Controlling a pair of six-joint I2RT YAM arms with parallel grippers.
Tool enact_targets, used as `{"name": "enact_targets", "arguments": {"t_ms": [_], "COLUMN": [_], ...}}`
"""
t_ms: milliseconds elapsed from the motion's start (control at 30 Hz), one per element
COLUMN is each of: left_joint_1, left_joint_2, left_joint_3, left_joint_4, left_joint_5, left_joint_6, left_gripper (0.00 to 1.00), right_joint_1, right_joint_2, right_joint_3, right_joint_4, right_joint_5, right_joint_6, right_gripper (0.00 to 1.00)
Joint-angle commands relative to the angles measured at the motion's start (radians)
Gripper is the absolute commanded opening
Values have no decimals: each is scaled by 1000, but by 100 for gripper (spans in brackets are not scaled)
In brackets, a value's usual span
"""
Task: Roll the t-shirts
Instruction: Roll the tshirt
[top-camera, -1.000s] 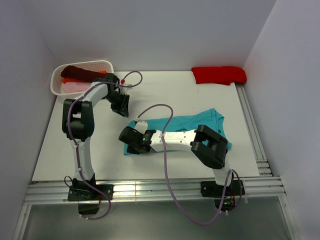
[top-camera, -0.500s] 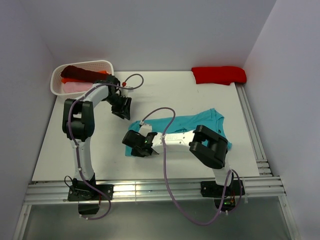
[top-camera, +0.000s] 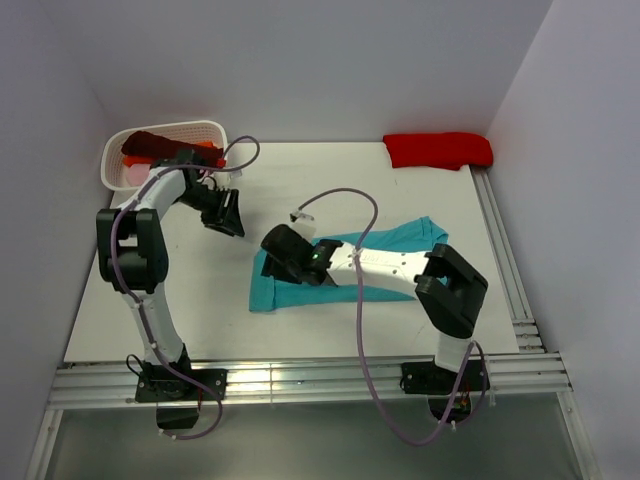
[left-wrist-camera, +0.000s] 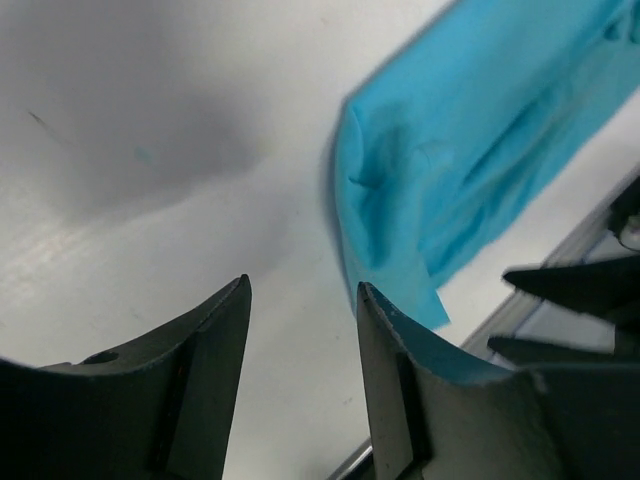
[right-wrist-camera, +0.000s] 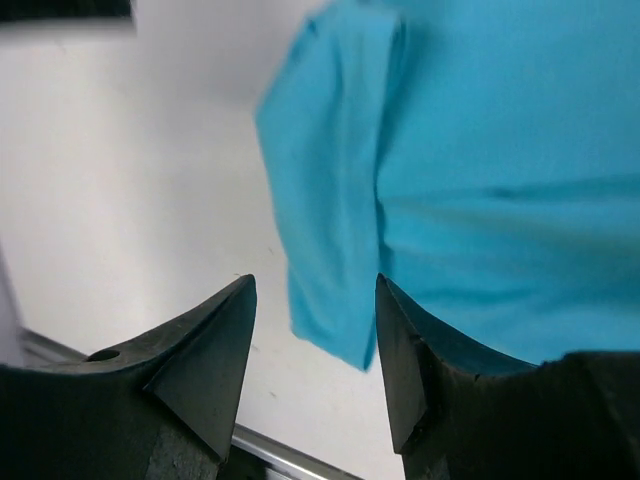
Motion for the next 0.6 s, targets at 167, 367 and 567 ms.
{"name": "enact_targets", "arguments": {"t_ms": [167,367,567], "left_joint_1": [12,12,8], "left_joint_2": [-139,-169,-174], "left_joint_3": [-153,-246,-277], "left_joint_4": [-76,7,-21], "left_joint_5": [160,151,180], "left_joint_6": [125,80,136], "left_gripper": [43,30,24], "right_joint_1": [-220,-281,-335], "right_joint_2": [57,214,272], "right_joint_3": [68,210,194], "right_joint_4": [148,154,244], "right_joint_5": [-158,-228,-394], "right_joint_6": [-110,-184,-176], "right_gripper": [59,59,62]}}
